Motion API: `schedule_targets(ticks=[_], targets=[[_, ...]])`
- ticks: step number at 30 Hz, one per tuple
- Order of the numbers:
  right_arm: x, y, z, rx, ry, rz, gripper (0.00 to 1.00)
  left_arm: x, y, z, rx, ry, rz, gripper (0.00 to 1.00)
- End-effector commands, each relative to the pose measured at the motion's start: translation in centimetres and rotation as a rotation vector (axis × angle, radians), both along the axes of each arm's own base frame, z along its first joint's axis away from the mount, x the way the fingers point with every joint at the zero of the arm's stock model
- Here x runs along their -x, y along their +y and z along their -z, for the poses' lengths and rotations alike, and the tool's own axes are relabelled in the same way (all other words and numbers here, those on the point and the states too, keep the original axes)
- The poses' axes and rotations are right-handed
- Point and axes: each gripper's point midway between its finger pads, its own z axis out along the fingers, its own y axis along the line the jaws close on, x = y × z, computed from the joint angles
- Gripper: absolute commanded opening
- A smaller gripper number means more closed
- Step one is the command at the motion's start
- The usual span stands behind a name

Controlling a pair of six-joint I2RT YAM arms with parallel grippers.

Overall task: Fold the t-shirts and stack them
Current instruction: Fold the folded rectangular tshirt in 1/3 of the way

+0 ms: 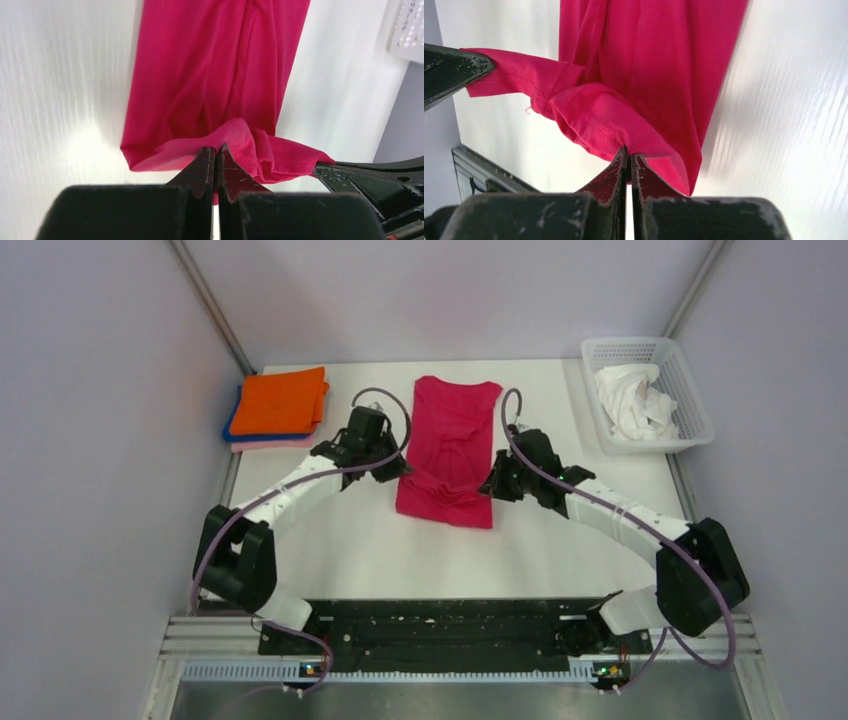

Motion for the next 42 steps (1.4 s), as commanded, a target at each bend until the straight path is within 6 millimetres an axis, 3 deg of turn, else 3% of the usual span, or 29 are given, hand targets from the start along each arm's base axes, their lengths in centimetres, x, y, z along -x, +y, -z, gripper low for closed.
schedule_targets(ticks=[1, 11, 21, 23, 26, 27, 28, 32, 38, 40, 42], targets=[[-4.2, 0.3, -1.8, -0.039, -0.045, -0.003, 0.0, -3.9, 0.5, -1.2, 0.022, -0.006, 0.024, 0.0], [-11.1, -1.2, -1.1, -0.025, -0.048, 0.043, 0.0, -10.2, -0.4, 0.1, 0.051, 0.042, 0.093, 0.0], [-15.6, -2.2, 1.3, -0.038, -0.032, 0.049, 0.0, -14.9, -0.4, 2.1, 0.077, 0.055, 0.088, 0.01], [-16.7, -2.5, 1.9, -0.051, -0.025, 0.046, 0.0, -15.8, -0.4, 2.5, 0.086, 0.046, 0.099, 0.14], [-18.6, -2.6, 2.2, -0.086, -0.015, 0.04, 0.13, -17.6, -0.3, 2.4, 0.108, 0.024, 0.117, 0.43], [-19.4, -2.6, 2.4, -0.094, -0.012, 0.037, 0.26, -18.1, -0.4, 2.2, 0.123, 0.023, 0.129, 0.55], [-20.0, -2.5, 1.8, -0.104, -0.023, 0.032, 0.46, -18.6, -0.4, 1.6, 0.135, 0.013, 0.135, 0.66], [-20.6, -2.7, -0.1, -0.095, -0.067, 0.03, 0.82, -19.3, 0.4, -0.8, 0.131, -0.029, 0.131, 0.98], [-16.8, -3.1, -0.6, -0.058, -0.086, -0.016, 0.91, -15.5, 2.0, -0.8, 0.092, -0.014, 0.108, 0.99], [-14.8, -1.4, -1.2, -0.042, -0.113, -0.106, 0.92, -13.5, 2.5, -0.1, 0.085, 0.017, 0.099, 0.99], [-12.9, 1.0, -1.6, -0.016, -0.136, -0.207, 0.98, -11.2, 3.2, 1.0, 0.073, 0.062, 0.082, 0.99]])
